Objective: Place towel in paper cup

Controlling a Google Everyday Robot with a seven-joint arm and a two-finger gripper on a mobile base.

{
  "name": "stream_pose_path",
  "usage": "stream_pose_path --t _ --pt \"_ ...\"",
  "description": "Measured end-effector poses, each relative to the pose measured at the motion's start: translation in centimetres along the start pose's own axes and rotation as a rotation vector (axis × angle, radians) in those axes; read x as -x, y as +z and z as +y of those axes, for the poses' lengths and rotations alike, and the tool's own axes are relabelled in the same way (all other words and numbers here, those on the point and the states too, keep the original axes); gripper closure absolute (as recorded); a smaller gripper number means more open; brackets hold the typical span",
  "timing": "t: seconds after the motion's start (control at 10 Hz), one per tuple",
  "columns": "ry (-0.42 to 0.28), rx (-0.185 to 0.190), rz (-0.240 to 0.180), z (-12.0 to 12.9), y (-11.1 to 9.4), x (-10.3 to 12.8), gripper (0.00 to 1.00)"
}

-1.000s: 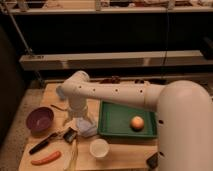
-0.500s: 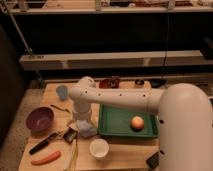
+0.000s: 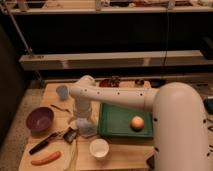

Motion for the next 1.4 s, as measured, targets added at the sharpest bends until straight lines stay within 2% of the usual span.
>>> stream_pose_path --t 0.3,0.6,1.0,1.4 --pt "0.029 0.021 -0.001 0.5 1.3 -0.6 0.2" --pt "0.032 0.021 0.002 0.0 1.9 -0.9 0.2" --pt "0.042 0.032 -0.021 0.3 3.6 -1.3 0.22" --pt "0.041 0.02 -0.047 0.2 4.9 -1.4 0.6"
